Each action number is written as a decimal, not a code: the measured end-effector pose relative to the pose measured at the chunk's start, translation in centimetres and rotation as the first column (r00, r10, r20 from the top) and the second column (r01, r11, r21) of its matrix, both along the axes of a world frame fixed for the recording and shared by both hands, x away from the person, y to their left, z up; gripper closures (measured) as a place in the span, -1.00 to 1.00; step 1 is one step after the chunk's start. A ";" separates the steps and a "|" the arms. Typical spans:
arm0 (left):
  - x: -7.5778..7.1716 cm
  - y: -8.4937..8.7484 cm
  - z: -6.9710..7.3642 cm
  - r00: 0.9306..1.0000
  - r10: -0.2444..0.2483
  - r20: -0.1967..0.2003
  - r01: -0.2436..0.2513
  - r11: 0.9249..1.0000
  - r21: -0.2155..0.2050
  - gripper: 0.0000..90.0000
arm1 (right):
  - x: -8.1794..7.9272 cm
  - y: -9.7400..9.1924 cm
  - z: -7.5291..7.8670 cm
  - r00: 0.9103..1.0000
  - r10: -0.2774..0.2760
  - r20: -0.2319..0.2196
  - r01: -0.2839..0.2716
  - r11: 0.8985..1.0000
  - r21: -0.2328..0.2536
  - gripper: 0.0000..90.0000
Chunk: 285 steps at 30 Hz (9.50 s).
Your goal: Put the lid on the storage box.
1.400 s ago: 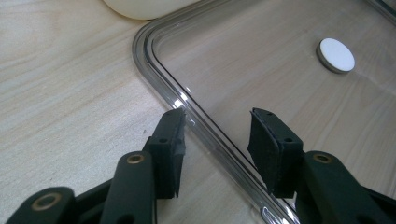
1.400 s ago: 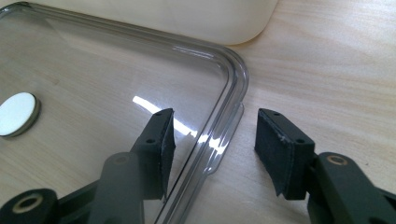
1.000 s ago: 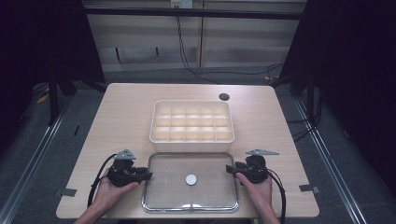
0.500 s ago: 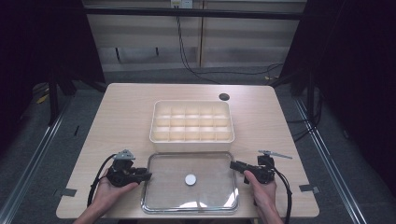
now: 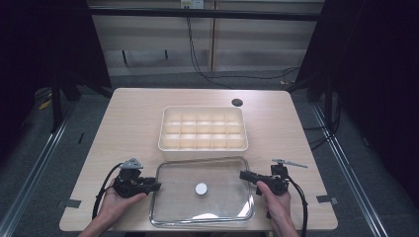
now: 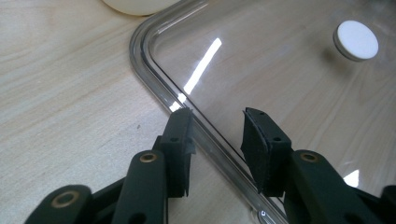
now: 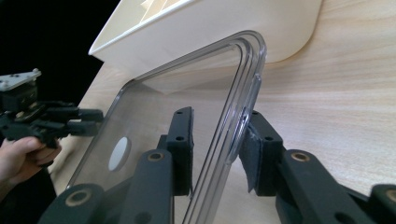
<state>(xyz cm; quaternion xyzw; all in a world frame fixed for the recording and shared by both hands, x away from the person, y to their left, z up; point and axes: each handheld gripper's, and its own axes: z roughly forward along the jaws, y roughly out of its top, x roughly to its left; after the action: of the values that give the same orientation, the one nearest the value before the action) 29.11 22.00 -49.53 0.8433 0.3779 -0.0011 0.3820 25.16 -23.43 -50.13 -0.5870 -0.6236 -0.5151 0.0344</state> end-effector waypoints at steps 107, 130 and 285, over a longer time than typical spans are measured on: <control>-0.3 1.3 5.4 0.989 0.071 0.132 -0.031 0.959 -0.281 0.51 | -0.2 0.6 5.4 0.973 0.001 0.231 0.015 0.998 -0.067 0.61; 1.0 1.4 7.0 0.985 0.081 0.155 -0.031 0.953 -0.301 0.54 | 1.2 0.7 6.8 0.962 0.009 0.275 0.015 0.996 -0.084 0.59; 19.1 -2.7 5.7 0.966 0.246 -0.080 -0.258 0.935 -0.242 0.15 | 18.3 0.0 6.0 0.986 -0.150 0.069 0.159 0.977 -0.144 0.32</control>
<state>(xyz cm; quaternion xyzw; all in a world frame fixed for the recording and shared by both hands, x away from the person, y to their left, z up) 48.19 19.33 -43.81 0.7327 0.4888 -0.0204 0.4730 43.46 -23.46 -44.11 -0.6195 -0.6136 -0.4849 -0.0675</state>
